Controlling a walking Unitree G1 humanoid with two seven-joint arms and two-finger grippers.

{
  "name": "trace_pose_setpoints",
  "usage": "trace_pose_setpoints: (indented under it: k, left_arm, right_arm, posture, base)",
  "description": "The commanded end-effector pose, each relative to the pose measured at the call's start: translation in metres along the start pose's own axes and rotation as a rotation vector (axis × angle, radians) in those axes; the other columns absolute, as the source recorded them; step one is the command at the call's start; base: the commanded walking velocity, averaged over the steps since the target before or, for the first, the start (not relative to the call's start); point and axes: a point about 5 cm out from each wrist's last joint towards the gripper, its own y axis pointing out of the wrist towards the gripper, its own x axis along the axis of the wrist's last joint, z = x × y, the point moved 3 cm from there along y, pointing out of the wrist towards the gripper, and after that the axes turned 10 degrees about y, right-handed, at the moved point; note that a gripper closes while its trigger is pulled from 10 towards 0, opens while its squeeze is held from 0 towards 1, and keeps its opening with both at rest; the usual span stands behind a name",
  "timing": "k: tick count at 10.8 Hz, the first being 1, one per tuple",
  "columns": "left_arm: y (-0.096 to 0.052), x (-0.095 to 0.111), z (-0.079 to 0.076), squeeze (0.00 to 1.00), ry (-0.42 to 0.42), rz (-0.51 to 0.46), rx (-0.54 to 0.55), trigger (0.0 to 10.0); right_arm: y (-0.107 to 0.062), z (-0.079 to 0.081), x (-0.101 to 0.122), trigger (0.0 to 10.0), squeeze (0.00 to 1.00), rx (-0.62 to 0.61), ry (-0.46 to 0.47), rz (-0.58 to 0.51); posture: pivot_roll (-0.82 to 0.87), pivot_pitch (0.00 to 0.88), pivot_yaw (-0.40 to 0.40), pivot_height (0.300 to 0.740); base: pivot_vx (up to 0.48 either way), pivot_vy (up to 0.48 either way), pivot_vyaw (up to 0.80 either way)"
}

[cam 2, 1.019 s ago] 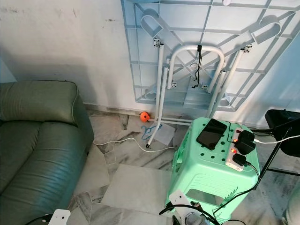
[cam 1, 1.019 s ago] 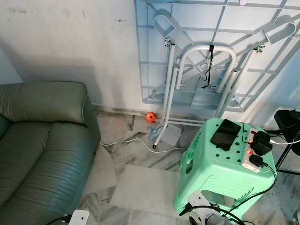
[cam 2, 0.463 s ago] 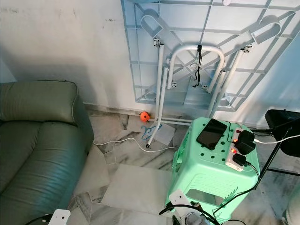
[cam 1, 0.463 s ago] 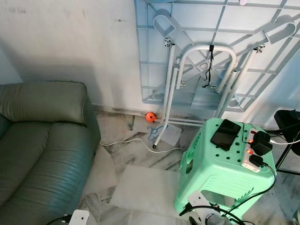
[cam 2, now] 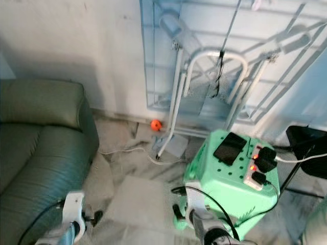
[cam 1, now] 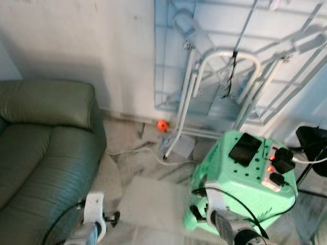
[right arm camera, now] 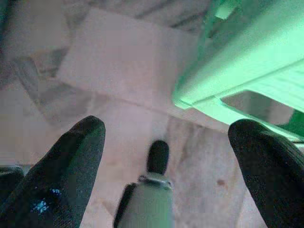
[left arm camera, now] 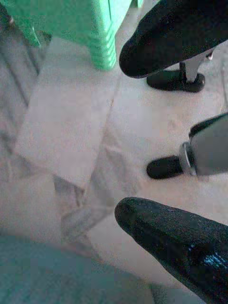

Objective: Move the pillow to the sofa

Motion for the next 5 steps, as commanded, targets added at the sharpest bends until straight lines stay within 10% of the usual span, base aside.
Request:
trace_pose_setpoints:
  k: [1,5]
  left_arm:
    - [0.0016,0.0095,-0.0023,0.00,-0.001,-0.025,-0.007,10.0]
    - [0.0013,0.0081,-0.0023,0.00,-0.007,-0.025,-0.007,10.0]
  right_arm:
    - [0.0006,0.0065,0.0120,10.0,0.00,0.019,0.006,-0.030]
    - [0.0001,0.0054,0.0097,10.0,0.00,0.040,0.014,-0.034]
  posture:
    - [-0.12,0.048,-0.044,0.740]
    - [-0.12,0.042,-0.051,0.740]
  base:
    - [0.000,0.000,0.00]
    - [0.000,0.000,0.00]
